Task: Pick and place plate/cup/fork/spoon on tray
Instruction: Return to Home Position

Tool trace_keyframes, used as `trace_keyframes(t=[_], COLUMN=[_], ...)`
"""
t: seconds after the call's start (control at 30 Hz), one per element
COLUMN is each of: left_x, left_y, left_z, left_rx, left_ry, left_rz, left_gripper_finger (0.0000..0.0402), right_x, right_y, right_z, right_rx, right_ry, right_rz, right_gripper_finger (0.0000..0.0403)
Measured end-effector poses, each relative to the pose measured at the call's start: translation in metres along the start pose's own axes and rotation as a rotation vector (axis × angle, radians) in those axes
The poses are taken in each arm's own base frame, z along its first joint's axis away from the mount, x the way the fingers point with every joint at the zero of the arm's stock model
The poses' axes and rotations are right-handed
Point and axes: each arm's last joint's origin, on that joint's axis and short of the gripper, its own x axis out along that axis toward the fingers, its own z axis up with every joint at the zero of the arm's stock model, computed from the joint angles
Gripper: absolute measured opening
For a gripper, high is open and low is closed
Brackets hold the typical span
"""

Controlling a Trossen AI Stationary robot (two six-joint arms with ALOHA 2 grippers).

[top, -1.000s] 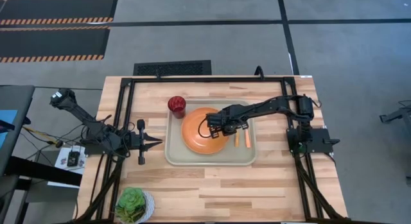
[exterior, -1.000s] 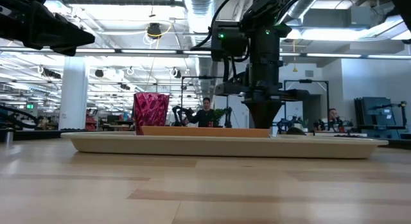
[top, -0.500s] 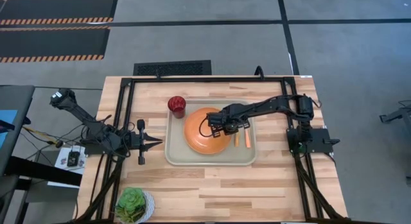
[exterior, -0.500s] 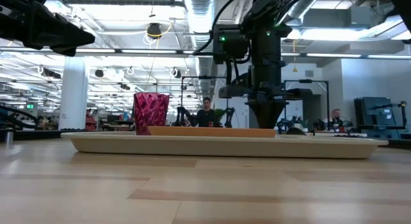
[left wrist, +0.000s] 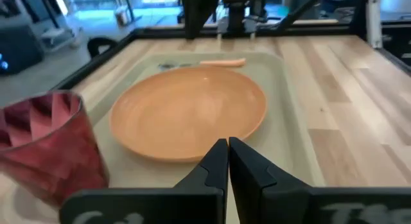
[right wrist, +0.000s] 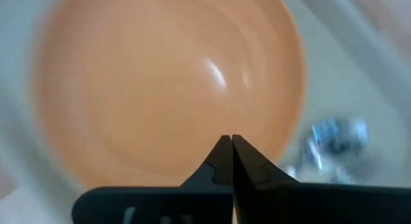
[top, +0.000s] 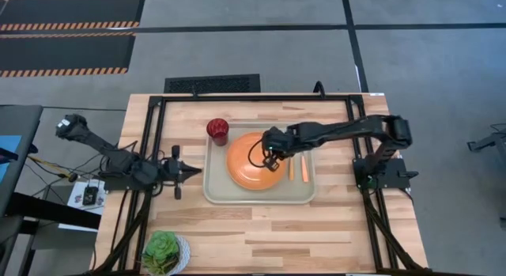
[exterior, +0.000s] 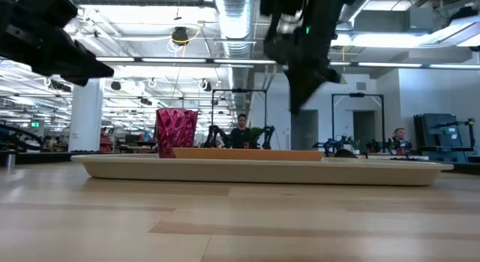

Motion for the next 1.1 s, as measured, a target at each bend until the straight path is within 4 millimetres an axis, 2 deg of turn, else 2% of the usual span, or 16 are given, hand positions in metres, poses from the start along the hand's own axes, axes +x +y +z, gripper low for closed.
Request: trace_keyframes(t=[0.13, 0.3, 0.47, 0.6, 0.97, 1.1], left_x=[0.007, 0.015, 0.020, 0.021, 0.020, 0.020], left_y=[0.010, 0.026, 0.043, 0.053, 0.071, 0.075], left_z=[0.001, 0.003, 0.010, 0.017, 0.022, 0.017], left_rx=[-0.038, -0.098, -0.123, -0.086, -0.054, -0.027], left_ry=[0.024, 0.037, -0.023, -0.091, -0.155, -0.182], left_rz=[-0.008, -0.011, -0.043, -0.080, -0.057, -0.049], left_gripper_finger=[0.0000, 0.0000, 0.0000, 0.0000, 0.0000, 0.0000], right_x=[-0.014, -0.009, 0.000, 0.000, -0.023, -0.019], right_y=[0.002, -0.012, -0.031, -0.049, -0.097, -0.110], right_z=[0.003, -0.003, -0.023, -0.040, -0.090, -0.113], right_rx=[-0.248, -0.422, -0.529, -0.554, -0.571, -0.547], right_ry=[-0.187, -0.425, -0.613, -0.748, -0.925, -0.986], right_rz=[0.188, 0.303, 0.428, 0.531, 0.556, 0.568], right_gripper_finger=[0.0007, 0.0004, 0.0005, 0.0006, 0.0008, 0.0008])
